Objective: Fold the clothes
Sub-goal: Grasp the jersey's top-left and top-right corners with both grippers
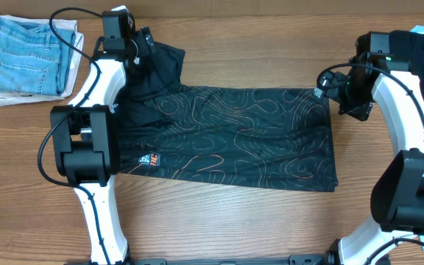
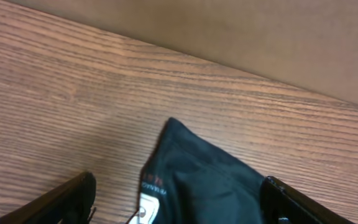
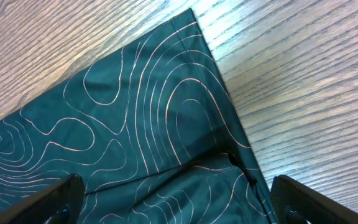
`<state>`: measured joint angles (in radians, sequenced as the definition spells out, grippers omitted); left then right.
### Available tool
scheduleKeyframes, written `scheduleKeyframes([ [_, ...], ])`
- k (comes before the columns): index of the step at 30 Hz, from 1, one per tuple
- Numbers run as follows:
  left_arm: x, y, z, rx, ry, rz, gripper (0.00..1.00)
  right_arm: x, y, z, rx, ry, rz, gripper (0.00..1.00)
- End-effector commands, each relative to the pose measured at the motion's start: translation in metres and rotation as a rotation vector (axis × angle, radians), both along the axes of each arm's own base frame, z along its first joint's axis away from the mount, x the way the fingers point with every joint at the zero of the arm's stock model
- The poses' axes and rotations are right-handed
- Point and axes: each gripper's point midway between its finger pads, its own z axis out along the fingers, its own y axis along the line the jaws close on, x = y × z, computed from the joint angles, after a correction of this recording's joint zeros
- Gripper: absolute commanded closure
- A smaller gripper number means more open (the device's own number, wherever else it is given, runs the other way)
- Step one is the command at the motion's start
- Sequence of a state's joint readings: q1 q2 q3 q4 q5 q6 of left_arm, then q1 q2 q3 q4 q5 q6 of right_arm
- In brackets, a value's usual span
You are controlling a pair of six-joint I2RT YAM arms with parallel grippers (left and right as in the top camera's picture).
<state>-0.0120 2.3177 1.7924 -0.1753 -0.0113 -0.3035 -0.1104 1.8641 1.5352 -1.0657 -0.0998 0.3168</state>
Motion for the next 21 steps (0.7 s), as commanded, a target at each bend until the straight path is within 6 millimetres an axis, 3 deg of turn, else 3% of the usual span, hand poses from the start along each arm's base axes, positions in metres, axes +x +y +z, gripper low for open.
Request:
scheduleKeyframes([
  [1, 0.000, 0.014, -0.012, 0.034, 0.023, 0.014, 0.17, 0.006, -0.001, 0.007, -0.001, -0.025, 0.006, 0.00],
  [16, -0.013, 0.014, -0.058, 0.099, 0.137, -0.083, 0.07, 0.006, -0.001, 0.007, -0.002, -0.024, 0.009, 0.00],
  [21, -0.016, 0.012, -0.074, 0.102, 0.162, -0.091, 0.07, 0.006, -0.001, 0.007, -0.002, -0.024, 0.009, 0.00],
])
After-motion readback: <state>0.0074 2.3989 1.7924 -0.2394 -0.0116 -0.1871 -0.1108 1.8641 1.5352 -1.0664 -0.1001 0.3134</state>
